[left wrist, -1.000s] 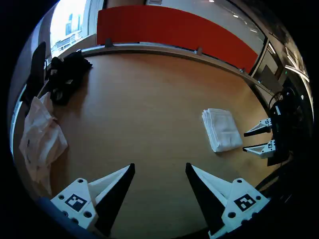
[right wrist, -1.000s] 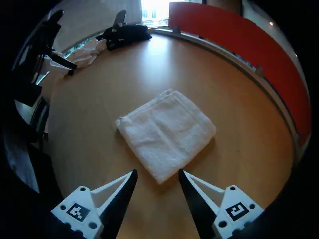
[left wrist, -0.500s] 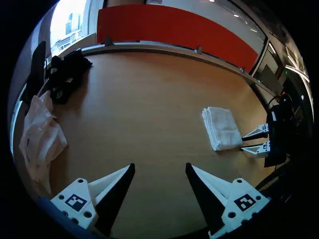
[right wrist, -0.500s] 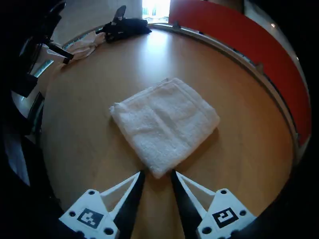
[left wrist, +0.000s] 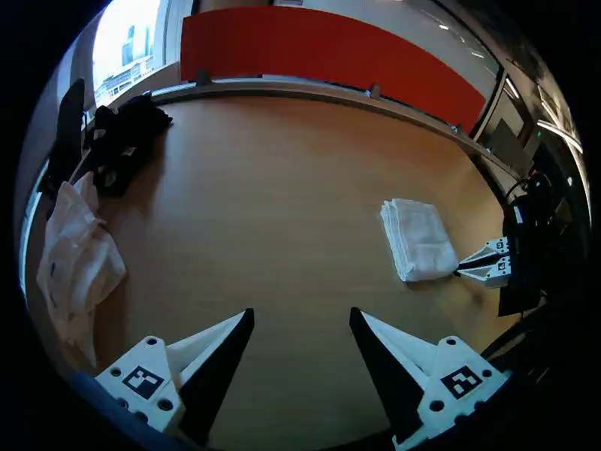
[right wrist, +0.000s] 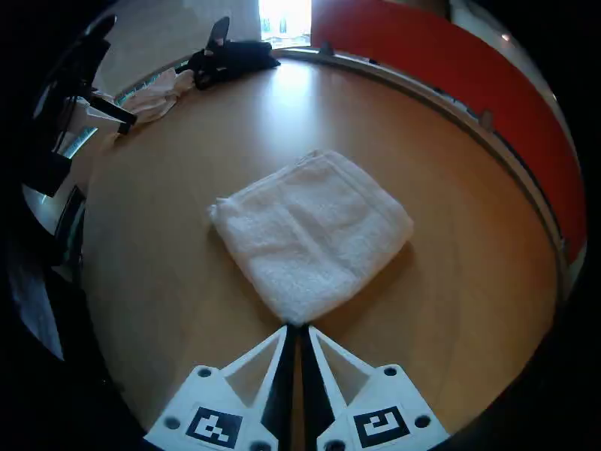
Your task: Fold towel
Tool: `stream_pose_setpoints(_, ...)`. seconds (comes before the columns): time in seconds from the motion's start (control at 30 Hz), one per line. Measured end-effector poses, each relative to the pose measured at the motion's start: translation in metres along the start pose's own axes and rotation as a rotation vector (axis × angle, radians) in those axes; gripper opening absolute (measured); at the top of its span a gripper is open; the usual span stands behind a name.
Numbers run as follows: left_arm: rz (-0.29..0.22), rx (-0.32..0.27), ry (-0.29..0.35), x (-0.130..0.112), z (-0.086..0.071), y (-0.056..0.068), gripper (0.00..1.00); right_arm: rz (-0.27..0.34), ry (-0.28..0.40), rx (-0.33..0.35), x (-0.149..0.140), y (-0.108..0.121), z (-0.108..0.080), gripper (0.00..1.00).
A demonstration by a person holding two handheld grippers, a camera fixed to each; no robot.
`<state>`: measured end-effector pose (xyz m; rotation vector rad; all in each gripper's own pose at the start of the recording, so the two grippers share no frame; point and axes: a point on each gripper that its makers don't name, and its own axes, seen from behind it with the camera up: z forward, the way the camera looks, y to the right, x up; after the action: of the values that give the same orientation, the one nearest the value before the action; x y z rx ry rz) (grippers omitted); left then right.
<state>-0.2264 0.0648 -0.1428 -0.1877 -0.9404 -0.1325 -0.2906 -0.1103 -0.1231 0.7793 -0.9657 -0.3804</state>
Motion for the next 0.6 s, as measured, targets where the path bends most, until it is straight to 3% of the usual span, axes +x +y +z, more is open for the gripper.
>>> stream_pose_setpoints(0.27, 0.0, -0.006, 0.001, -0.001, 0.004, 0.001, 0.94, -0.006, 0.034, -0.01, 0.016, 0.003, -0.01, 0.05)
stream_pose_setpoints(0.6, 0.009, 0.001, 0.004, -0.003, 0.004, -0.003, 0.94, -0.041, 0.132, -0.03, 0.066, 0.011, -0.028, 0.04)
